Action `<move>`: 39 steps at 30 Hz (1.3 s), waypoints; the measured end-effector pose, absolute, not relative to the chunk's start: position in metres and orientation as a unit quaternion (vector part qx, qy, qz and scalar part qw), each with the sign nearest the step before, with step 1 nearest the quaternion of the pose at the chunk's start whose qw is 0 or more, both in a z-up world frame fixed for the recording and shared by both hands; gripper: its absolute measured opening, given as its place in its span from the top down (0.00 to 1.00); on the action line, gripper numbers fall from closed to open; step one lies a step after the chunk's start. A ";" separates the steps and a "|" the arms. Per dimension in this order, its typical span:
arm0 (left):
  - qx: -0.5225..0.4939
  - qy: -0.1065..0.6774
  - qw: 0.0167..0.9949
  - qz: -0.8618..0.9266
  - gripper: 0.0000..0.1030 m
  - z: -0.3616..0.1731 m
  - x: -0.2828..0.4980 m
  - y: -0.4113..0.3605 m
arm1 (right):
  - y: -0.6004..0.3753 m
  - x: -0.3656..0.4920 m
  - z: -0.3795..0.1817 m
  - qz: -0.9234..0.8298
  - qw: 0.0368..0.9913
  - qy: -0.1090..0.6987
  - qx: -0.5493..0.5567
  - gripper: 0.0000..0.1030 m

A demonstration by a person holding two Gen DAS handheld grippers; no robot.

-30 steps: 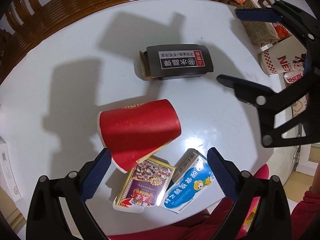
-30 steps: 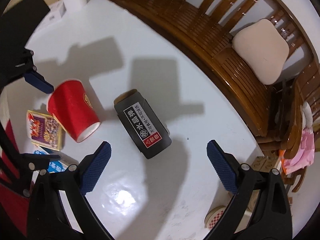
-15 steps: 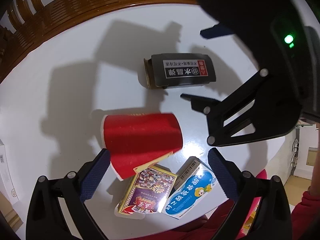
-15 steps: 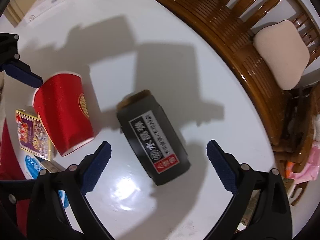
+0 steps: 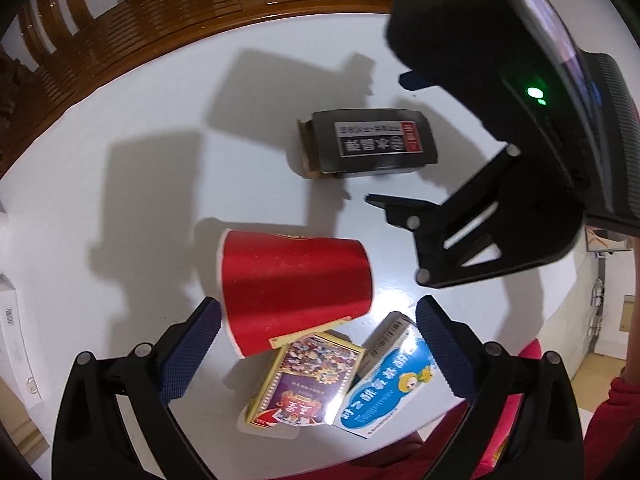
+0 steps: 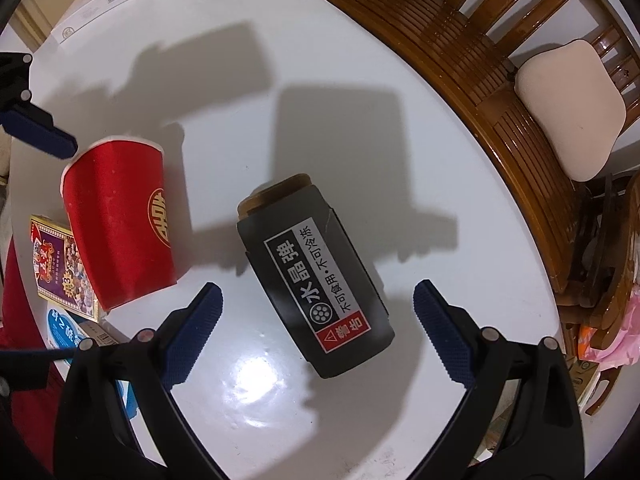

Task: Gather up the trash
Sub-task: 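Grasp the black battery box with the right tool while the left tool grasps the red paper cup, then carry the black box and red cup down over the white plastic bag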

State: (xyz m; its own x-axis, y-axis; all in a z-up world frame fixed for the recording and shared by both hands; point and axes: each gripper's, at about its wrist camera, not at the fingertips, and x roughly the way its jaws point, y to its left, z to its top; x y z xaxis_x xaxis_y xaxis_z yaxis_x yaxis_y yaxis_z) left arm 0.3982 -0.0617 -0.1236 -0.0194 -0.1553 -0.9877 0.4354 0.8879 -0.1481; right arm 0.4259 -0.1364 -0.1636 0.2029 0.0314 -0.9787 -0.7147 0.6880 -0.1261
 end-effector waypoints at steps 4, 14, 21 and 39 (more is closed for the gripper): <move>0.110 0.678 0.694 -0.217 0.08 -0.125 0.398 -0.064 | -0.136 0.429 -0.168 0.262 0.715 0.575 -0.299 0.09; 0.110 0.694 0.678 -0.216 0.08 -0.150 0.404 -0.072 | -0.132 0.435 -0.182 0.264 0.707 0.581 -0.304 0.09; 0.102 0.704 0.668 -0.216 0.08 -0.164 0.415 -0.074 | -0.134 0.440 -0.186 0.268 0.705 0.586 -0.296 0.27; 0.079 0.695 0.681 -0.218 0.23 -0.168 0.426 -0.062 | -0.143 0.416 -0.174 0.212 0.763 0.546 -0.274 0.47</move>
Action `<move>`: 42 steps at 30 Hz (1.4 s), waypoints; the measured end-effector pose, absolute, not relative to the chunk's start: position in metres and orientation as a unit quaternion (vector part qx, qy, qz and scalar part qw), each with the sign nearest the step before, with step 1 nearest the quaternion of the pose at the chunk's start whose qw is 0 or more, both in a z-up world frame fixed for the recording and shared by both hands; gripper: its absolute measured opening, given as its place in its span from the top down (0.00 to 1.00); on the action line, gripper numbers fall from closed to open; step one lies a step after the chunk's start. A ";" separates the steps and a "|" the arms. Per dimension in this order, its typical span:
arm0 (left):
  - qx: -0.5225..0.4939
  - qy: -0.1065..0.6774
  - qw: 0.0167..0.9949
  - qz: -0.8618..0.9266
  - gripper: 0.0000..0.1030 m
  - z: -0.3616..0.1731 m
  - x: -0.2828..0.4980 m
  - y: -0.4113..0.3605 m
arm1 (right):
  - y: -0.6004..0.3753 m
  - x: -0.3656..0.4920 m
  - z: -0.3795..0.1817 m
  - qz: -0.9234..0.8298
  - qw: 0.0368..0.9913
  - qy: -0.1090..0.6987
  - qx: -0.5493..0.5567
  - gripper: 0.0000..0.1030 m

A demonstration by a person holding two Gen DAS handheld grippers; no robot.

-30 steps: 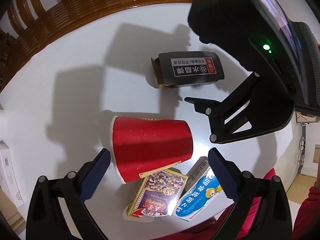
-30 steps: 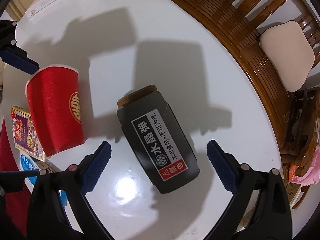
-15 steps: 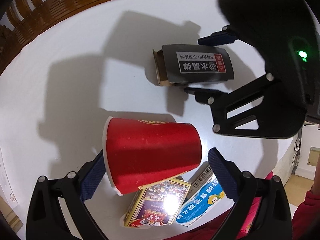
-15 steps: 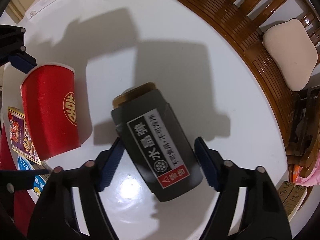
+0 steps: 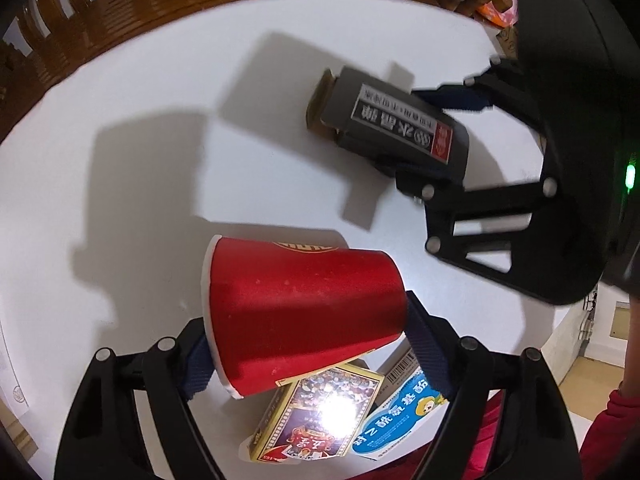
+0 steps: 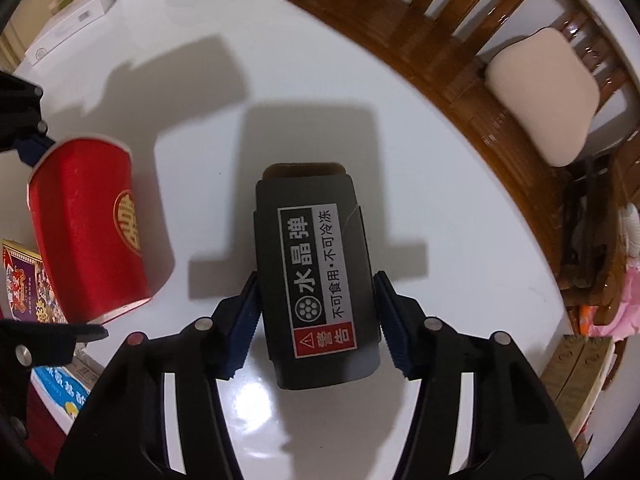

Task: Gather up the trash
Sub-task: 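Carry the black box and red cup down over the white plastic bag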

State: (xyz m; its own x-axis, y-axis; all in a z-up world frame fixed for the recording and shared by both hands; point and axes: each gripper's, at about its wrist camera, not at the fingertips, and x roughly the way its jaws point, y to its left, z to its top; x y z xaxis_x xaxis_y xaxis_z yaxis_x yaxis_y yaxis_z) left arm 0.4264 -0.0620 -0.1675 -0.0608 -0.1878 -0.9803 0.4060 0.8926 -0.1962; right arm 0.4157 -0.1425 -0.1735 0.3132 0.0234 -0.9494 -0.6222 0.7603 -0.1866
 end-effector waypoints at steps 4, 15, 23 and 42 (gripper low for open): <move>0.067 0.678 0.699 -0.218 0.23 -0.157 0.425 -0.054 | -0.150 0.403 -0.157 0.178 0.800 0.518 -0.244 0.48; 0.060 0.645 0.733 -0.205 0.23 -0.114 0.401 -0.026 | -0.166 0.352 -0.103 0.112 0.855 0.466 -0.199 0.48; 0.081 0.587 0.784 -0.183 0.23 -0.065 0.321 -0.003 | -0.164 0.253 -0.040 0.149 0.876 0.439 -0.134 0.48; 0.103 0.500 0.845 -0.156 0.23 -0.088 0.098 0.001 | -0.119 0.051 -0.059 0.134 0.893 0.408 -0.137 0.48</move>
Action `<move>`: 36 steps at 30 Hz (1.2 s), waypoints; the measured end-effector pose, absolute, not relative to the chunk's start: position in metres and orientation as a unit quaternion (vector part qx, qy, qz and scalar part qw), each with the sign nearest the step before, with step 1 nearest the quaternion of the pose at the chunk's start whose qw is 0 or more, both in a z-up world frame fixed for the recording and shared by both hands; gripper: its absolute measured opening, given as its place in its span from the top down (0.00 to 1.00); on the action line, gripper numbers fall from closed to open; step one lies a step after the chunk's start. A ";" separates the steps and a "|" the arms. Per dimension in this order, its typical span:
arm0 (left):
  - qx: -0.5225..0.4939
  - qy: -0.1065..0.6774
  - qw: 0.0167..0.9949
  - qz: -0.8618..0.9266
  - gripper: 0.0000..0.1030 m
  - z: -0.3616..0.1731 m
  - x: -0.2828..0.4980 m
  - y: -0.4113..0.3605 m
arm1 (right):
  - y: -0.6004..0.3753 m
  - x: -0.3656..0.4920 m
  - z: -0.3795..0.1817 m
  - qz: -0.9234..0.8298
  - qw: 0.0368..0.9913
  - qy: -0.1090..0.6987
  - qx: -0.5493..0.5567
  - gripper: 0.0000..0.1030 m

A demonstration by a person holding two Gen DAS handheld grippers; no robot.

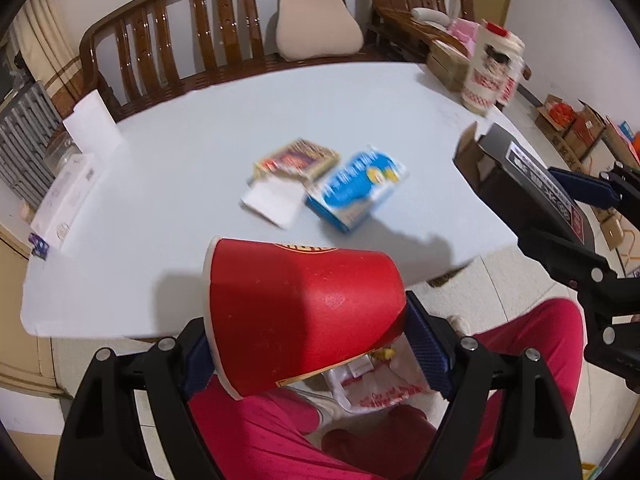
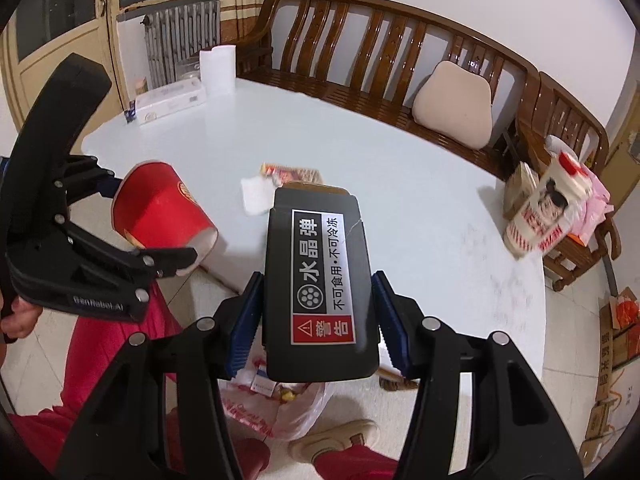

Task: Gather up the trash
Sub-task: 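Carry the black box and red cup down over the white plastic bag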

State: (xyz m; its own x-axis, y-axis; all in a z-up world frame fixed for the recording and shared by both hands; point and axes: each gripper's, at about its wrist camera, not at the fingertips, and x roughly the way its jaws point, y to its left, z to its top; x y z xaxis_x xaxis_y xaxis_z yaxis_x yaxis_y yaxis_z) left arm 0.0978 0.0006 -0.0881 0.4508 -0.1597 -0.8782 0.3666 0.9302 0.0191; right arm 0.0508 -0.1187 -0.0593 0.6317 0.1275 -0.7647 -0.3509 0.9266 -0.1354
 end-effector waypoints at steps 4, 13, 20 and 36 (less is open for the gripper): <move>0.095 0.503 0.844 -0.161 0.23 -0.105 0.074 -0.002 | -0.116 0.024 -0.077 0.122 0.891 0.410 -0.149 0.48; 0.089 0.501 0.846 -0.156 0.23 -0.137 0.047 -0.002 | -0.113 -0.002 -0.106 0.113 0.891 0.417 -0.140 0.48; 0.089 0.517 0.839 -0.143 0.23 -0.164 0.041 -0.003 | -0.114 -0.013 -0.134 0.115 0.883 0.436 -0.133 0.48; 0.100 0.549 0.818 -0.140 0.23 -0.217 0.036 -0.022 | -0.116 -0.012 -0.191 0.098 0.871 0.473 -0.095 0.48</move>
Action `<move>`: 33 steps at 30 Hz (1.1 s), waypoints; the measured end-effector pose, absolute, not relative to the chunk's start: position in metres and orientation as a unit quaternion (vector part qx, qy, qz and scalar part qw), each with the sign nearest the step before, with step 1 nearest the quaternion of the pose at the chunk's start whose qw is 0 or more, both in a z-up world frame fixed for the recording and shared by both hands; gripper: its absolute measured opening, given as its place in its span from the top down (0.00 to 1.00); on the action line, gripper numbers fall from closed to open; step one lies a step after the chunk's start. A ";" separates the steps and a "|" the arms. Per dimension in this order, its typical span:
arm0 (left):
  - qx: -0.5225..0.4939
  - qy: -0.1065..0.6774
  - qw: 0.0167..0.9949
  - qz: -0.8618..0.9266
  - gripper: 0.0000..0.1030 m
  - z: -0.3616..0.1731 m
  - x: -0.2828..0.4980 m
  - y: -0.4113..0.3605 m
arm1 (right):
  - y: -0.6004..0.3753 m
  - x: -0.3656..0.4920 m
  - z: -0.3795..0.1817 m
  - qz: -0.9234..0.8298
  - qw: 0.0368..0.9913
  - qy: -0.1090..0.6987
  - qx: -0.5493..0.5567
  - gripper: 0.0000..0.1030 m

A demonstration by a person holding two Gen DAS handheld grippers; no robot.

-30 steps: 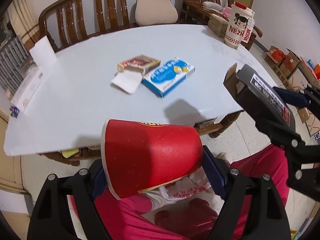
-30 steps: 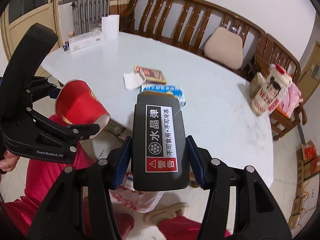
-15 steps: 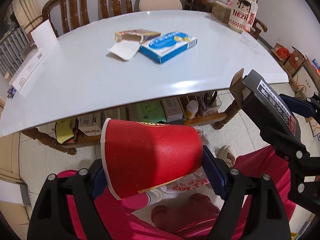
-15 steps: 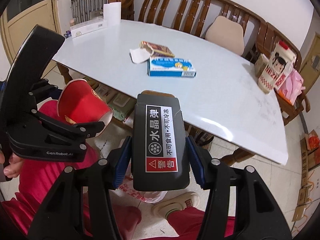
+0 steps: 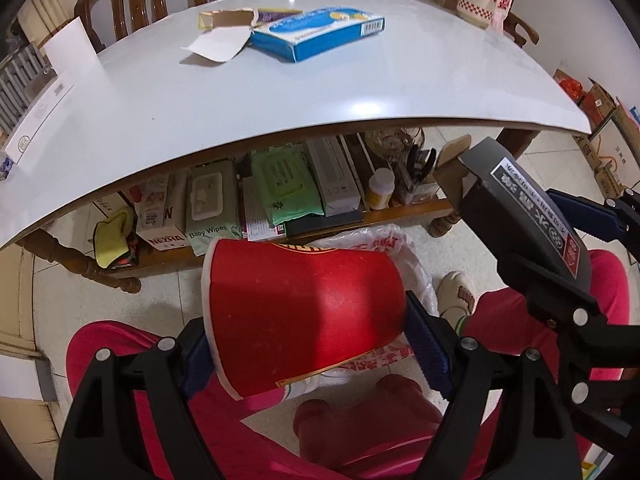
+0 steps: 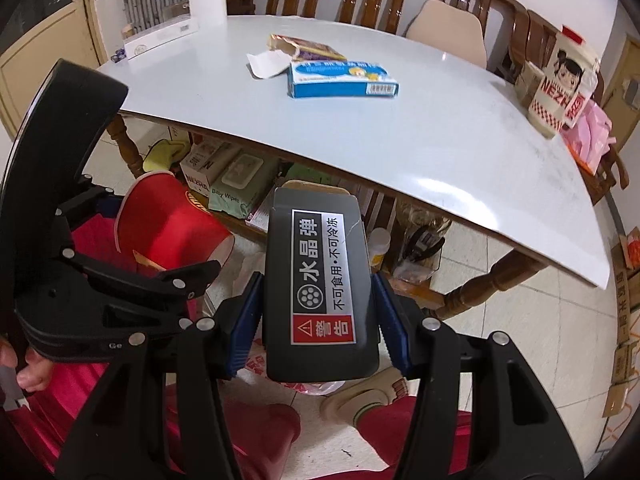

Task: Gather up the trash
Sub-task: 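Carry the black box and red cup down over the white plastic bag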

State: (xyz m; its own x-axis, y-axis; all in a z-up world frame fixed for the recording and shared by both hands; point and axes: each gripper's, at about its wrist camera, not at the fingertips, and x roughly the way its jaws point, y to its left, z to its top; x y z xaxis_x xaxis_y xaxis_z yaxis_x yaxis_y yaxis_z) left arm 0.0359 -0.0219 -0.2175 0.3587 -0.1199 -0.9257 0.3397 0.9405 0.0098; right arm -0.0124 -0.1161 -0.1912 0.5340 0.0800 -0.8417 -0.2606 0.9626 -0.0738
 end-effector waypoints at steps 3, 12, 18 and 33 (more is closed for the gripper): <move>0.098 0.556 0.813 -0.141 0.23 -0.223 0.039 -0.022 | -0.119 -0.008 -0.197 0.095 0.869 0.479 -0.084 0.48; 0.106 0.565 0.806 -0.139 0.23 -0.236 0.046 -0.023 | -0.120 0.001 -0.209 0.090 0.865 0.488 -0.080 0.48; 0.109 0.572 0.801 -0.142 0.23 -0.244 0.048 -0.024 | -0.123 0.005 -0.217 0.089 0.860 0.497 -0.076 0.48; 0.115 0.600 0.779 -0.142 0.23 -0.274 0.054 -0.024 | -0.129 0.014 -0.241 0.082 0.847 0.520 -0.071 0.48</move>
State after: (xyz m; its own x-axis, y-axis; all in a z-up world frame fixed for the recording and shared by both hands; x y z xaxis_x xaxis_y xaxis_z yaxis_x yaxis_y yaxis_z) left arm 0.0538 -0.0241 -0.2743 0.2400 -0.0825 -0.9673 0.3591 0.9332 0.0095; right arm 0.0135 -0.1290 -0.2412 0.4448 0.0652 -0.8932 -0.2132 0.9764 -0.0349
